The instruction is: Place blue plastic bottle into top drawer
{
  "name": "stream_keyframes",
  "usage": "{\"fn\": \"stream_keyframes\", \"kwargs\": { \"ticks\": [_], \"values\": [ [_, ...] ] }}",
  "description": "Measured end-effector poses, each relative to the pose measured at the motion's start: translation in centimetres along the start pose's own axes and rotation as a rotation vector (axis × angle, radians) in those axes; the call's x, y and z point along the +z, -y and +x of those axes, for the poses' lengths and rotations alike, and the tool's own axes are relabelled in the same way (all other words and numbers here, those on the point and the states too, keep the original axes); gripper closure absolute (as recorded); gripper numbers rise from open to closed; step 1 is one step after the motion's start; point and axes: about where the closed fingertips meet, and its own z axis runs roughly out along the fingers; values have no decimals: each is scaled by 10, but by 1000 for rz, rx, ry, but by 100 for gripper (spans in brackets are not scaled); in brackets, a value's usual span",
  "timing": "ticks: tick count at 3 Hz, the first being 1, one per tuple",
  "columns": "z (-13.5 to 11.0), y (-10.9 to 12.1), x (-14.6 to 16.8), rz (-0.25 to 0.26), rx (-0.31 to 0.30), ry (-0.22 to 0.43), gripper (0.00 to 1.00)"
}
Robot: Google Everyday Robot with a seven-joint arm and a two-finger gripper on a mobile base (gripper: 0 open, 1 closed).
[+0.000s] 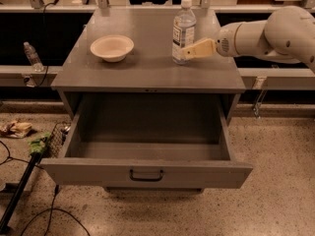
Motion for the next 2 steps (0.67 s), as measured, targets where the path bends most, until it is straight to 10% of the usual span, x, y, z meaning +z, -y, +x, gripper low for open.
{"fn": "stream_keyframes", "kwargs": {
  "ticks": [1, 2],
  "values": [
    [-23, 1, 33, -19, -4, 61, 2],
    [-41, -3, 53, -46, -6, 113, 24]
  ]
}}
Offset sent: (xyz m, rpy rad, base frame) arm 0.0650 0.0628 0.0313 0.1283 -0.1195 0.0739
